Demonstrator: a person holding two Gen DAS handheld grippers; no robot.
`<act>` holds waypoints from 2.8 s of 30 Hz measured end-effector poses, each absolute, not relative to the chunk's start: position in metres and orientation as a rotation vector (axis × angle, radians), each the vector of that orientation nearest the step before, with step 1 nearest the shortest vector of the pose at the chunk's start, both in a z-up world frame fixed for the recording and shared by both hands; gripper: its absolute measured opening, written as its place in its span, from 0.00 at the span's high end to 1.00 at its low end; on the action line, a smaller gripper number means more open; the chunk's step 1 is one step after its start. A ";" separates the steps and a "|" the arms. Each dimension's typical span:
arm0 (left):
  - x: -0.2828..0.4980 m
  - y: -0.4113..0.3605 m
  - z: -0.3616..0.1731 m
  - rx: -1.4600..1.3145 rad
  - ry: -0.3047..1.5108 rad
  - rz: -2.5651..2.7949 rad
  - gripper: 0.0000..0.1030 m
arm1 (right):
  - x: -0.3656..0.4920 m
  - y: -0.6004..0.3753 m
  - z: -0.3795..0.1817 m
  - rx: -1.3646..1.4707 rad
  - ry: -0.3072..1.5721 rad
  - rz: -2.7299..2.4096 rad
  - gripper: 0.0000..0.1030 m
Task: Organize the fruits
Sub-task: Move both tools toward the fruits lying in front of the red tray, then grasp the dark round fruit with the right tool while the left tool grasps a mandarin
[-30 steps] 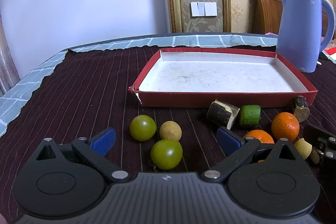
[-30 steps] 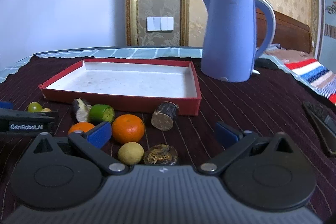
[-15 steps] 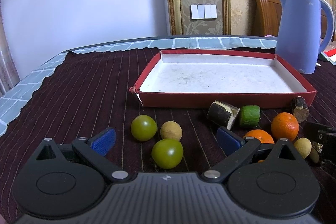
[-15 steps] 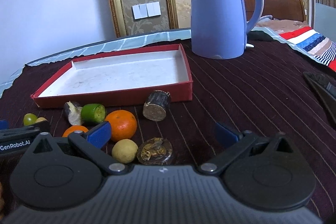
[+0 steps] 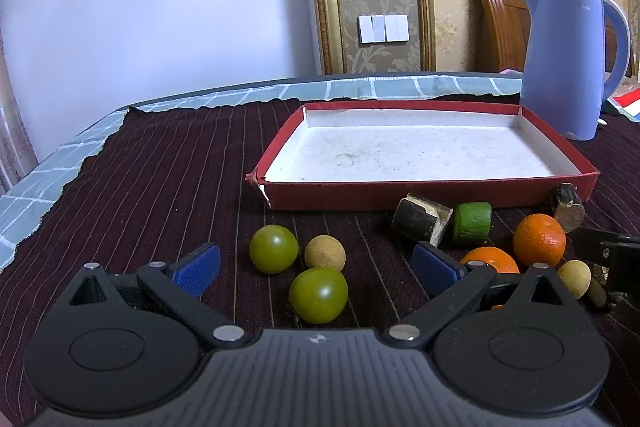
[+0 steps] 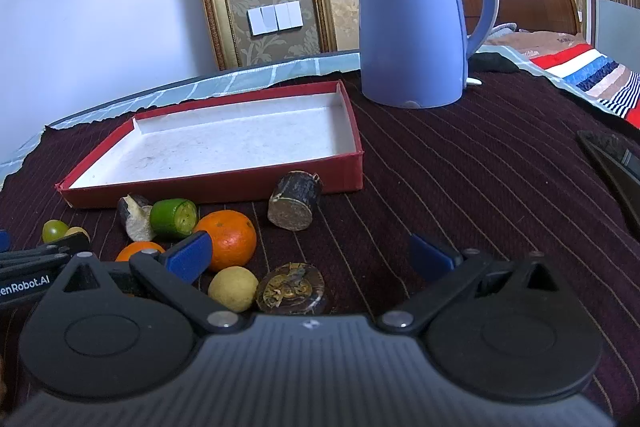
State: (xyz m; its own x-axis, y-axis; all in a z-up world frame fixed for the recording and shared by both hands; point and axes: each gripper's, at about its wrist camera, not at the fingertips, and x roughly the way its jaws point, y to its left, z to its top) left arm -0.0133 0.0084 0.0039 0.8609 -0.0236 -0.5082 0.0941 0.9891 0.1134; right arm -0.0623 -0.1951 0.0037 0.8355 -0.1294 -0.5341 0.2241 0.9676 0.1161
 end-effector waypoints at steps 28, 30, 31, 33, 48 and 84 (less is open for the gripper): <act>-0.026 0.012 -0.005 0.142 0.524 -0.177 0.00 | -0.072 -0.202 0.005 0.140 0.503 -0.160 0.00; -0.026 0.014 -0.006 0.138 0.529 -0.194 0.00 | -0.077 -0.203 0.008 0.107 0.483 -0.147 0.00; -0.028 0.014 -0.007 0.138 0.530 -0.201 0.00 | -0.079 -0.204 0.009 0.092 0.478 -0.139 0.00; -0.030 0.013 -0.008 0.147 0.529 -0.227 0.00 | -0.084 -0.207 0.011 0.078 0.468 -0.114 0.00; -0.034 0.007 -0.008 0.142 0.552 -0.340 0.00 | -0.098 -0.207 0.002 -0.035 0.521 0.005 0.00; -0.012 -0.041 -0.014 0.179 0.633 -0.449 0.60 | -0.084 -0.212 -0.009 -0.048 0.588 0.072 0.65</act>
